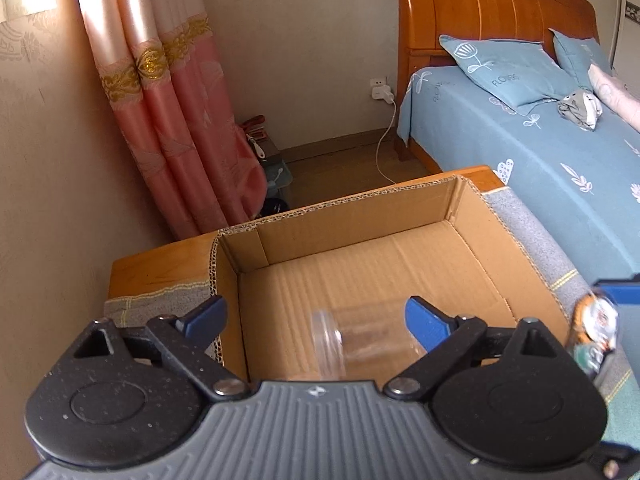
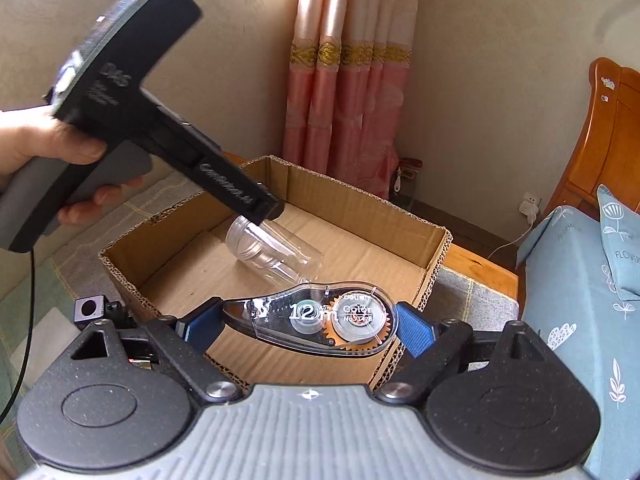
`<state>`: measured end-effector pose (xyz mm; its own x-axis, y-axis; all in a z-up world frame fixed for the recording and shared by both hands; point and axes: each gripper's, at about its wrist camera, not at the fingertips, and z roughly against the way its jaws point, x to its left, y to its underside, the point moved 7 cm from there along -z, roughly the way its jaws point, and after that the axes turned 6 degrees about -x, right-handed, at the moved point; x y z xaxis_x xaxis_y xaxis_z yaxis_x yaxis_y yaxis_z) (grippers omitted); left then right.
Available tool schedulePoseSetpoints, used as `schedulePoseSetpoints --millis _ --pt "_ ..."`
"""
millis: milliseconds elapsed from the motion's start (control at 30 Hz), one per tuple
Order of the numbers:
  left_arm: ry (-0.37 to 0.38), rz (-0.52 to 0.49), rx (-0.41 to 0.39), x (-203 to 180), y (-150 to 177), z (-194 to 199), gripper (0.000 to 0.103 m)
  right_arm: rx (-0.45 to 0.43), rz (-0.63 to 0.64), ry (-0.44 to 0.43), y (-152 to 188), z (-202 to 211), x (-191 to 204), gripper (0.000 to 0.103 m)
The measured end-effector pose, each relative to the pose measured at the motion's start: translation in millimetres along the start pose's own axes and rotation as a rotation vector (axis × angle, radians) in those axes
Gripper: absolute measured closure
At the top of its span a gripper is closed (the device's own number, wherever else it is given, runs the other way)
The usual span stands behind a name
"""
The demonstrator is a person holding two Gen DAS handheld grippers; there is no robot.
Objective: Organize rigid objects
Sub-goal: 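Carry the jar and tape dispenser into the cardboard box and open both grippers, then withdraw both grippers from the box back toward the remaining items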
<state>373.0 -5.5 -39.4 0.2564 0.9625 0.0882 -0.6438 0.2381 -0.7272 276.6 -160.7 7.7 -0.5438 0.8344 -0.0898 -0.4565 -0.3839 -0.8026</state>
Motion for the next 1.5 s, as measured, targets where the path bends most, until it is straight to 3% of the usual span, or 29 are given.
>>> schedulePoseSetpoints --millis 367,500,633,800,967,1167,1500 --pt "-0.066 -0.003 -0.069 4.9 4.3 49.5 0.007 0.042 -0.023 0.028 -19.1 -33.7 -18.8 0.01" --pt "-0.085 -0.009 -0.077 0.9 14.8 66.9 0.007 0.045 -0.023 0.075 -30.4 -47.4 -26.5 0.01" --pt "-0.086 -0.019 -0.074 -1.4 32.0 81.4 0.007 0.052 -0.063 0.121 -37.5 -55.4 -36.9 0.0" --pt "-0.12 0.011 -0.118 -1.2 52.8 103.0 0.006 0.049 -0.082 0.118 -32.0 -36.9 -29.1 0.0" --pt "-0.087 0.02 -0.126 -7.4 71.7 118.8 0.003 0.035 -0.067 0.11 -22.5 -11.1 -13.5 0.0" --pt "-0.109 0.014 -0.153 -12.0 89.5 139.1 0.003 0.025 -0.056 0.118 -7.4 16.5 3.8 0.0" --pt "-0.1 0.019 -0.161 -19.1 139.8 154.4 0.003 -0.017 -0.176 0.138 61.2 62.7 18.6 0.0"
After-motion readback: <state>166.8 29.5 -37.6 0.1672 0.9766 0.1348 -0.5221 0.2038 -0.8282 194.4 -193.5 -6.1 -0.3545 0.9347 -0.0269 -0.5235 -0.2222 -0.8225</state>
